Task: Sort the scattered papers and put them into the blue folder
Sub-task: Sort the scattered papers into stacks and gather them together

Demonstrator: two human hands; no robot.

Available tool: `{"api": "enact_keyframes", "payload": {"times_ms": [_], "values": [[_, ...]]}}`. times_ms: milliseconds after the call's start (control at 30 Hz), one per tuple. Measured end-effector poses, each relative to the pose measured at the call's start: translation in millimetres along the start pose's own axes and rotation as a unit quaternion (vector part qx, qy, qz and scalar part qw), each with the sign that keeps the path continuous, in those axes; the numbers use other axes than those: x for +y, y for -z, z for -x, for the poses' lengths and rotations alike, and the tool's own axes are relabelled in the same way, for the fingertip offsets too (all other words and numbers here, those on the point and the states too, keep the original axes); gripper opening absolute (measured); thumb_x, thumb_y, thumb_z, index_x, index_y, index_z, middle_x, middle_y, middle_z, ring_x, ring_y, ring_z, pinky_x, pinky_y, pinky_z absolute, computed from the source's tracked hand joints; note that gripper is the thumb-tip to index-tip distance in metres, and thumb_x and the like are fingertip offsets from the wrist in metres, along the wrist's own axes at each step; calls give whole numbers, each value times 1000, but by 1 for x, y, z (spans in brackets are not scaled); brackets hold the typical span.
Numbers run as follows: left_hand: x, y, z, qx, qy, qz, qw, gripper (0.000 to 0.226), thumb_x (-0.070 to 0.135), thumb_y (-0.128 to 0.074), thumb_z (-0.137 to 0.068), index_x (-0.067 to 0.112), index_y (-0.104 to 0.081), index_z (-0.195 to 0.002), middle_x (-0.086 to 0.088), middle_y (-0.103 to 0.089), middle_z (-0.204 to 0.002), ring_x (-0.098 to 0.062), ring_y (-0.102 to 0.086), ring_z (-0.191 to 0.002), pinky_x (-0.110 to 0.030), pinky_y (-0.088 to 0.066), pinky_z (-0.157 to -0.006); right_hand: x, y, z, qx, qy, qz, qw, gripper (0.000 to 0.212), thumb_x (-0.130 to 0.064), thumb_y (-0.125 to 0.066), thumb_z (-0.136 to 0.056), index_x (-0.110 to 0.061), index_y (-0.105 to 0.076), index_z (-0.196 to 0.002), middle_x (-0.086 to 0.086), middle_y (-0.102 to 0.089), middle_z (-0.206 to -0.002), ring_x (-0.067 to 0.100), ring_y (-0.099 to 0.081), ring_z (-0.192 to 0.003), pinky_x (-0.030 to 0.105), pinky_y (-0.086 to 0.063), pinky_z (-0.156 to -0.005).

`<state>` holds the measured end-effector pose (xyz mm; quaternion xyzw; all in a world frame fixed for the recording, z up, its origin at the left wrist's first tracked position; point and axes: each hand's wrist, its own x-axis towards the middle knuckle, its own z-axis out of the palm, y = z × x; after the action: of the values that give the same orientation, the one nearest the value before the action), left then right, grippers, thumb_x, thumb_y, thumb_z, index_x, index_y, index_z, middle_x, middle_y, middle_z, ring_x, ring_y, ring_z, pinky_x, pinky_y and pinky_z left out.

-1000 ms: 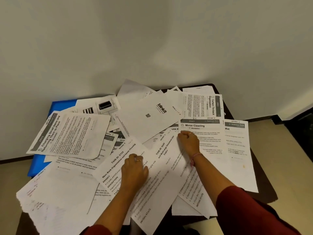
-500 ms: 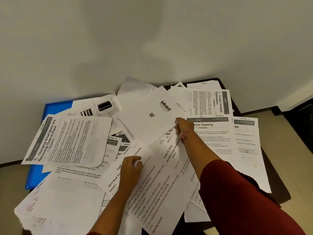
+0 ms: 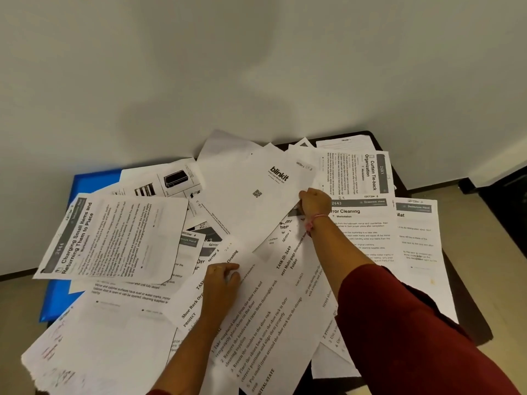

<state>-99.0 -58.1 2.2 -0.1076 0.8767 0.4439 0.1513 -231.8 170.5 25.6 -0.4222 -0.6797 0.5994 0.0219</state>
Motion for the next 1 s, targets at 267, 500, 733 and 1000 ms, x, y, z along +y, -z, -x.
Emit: {"api": "enact_keyframes", "payload": {"times_ms": [267, 500, 733, 1000], "values": [[15, 7, 6, 14, 13, 50, 999, 21, 8, -51, -93, 16, -63, -108, 2, -61, -97, -2, -53, -72, -8, -42, -52, -23, 36, -5, -5, 77, -61, 995, 10, -12, -52, -86, -13, -62, -84, 3, -59, -71, 23, -57, -64, 33, -49, -60], [46, 25, 15, 62, 35, 195, 978, 14, 12, -56, -94, 18, -62, -105, 10, -61, -99, -9, -55, -97, -32, -46, -94, -63, 98, 15, -53, 85, -196, 975, 15, -3, -51, -92, -13, -61, -87, 4, -60, -73, 13, -56, -61, 22, -54, -52], [66, 43, 17, 41, 36, 290, 955, 19, 18, -51, -96, 13, -61, -111, -9, -67, -106, -21, -62, -99, -28, -49, -78, -64, 149, 27, -150, 88, -130, 976, 9, -7, -58, -91, -13, -64, -92, 7, -66, -86, 20, -57, -69, 27, -48, -55], [82, 43, 34, -27, 99, 444, 890, 32, 32, -46, -99, 8, -62, -112, -8, -68, -112, -21, -64, -105, -34, -48, -92, -21, 167, 49, -272, 44, -64, 959, 9, -5, -57, -92, -7, -64, -97, 13, -64, -89, 16, -58, -65, 25, -48, -54]]}}
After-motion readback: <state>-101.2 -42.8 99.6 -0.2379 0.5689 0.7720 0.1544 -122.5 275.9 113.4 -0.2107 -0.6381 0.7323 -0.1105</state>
